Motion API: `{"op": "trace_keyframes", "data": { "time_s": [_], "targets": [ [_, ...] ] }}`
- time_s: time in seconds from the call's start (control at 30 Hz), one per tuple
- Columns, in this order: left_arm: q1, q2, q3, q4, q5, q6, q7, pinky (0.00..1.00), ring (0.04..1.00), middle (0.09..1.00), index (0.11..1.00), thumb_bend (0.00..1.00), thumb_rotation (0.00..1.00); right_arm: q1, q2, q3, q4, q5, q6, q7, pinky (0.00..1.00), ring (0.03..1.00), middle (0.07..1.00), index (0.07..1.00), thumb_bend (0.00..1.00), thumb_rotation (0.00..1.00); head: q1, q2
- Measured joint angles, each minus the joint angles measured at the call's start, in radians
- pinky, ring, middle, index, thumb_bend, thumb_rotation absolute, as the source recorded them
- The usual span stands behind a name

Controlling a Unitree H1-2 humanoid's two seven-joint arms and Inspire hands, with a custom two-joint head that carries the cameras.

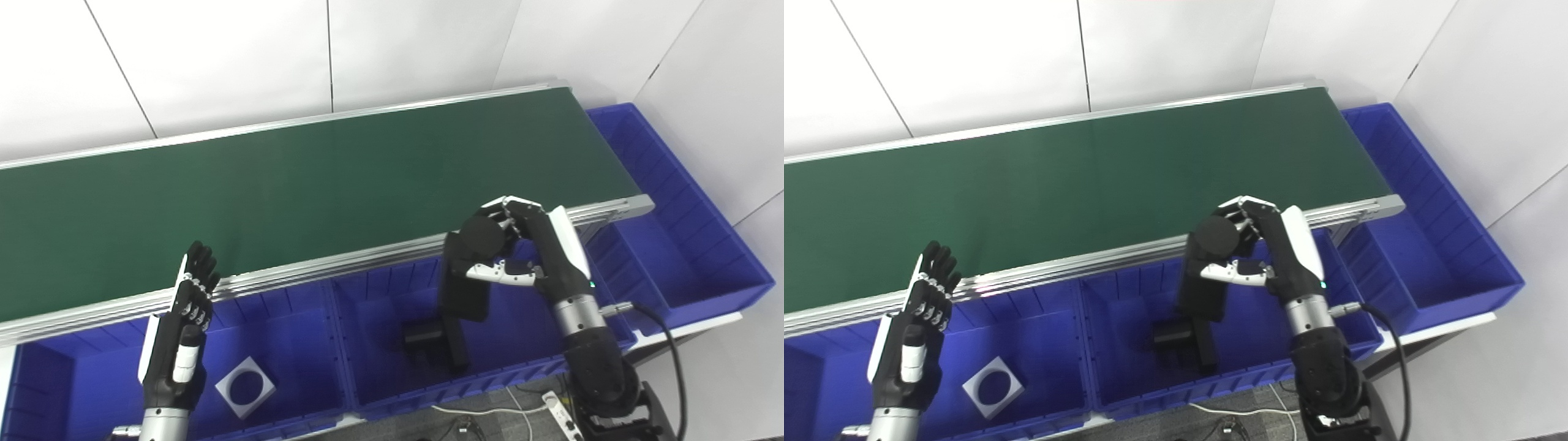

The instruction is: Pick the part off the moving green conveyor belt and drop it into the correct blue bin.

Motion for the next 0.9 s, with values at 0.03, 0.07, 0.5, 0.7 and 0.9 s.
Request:
{"op": "trace_keyframes", "data": {
  "time_s": [0.03,0.07,0.5,0.7,0.9],
  "targets": [
    [-0.002,0.000,0.009,0.013,0.000,0.000,-0.007,1.00,1.000,0.999,0.992,0.88,0.88,0.003,-0.002,-0.005,-0.006,-0.001,0.004,0.001,0.20,0.261,0.406,0.523,0.52,0.00,-0.006,-0.008],
    [-0.005,-0.001,0.023,0.031,-0.001,0.000,-0.022,1.00,1.000,0.999,0.992,0.88,0.88,0.005,-0.004,-0.011,-0.011,-0.007,0.010,0.002,0.19,0.260,0.405,0.523,0.52,0.00,-0.006,-0.008],
    [-0.020,-0.037,0.120,0.097,-0.002,-0.003,-0.130,1.00,1.000,0.993,1.000,0.85,0.89,-0.010,-0.054,-0.082,0.039,-0.110,0.075,-0.007,0.19,0.252,0.463,0.489,0.52,0.00,-0.005,-0.031],
    [-0.021,-0.039,0.139,0.098,0.014,-0.004,-0.150,1.00,1.000,0.996,1.000,0.86,0.88,-0.014,-0.111,-0.082,0.111,-0.239,0.075,-0.044,0.15,0.209,0.470,0.483,0.53,0.00,-0.002,-0.031],
    [-0.020,-0.043,0.153,0.099,0.013,-0.004,-0.171,1.00,1.000,0.996,1.000,0.86,0.87,-0.014,-0.221,-0.002,0.166,-0.357,0.074,-0.026,0.21,0.279,0.473,0.484,0.53,0.00,0.002,-0.025]
  ]
}}
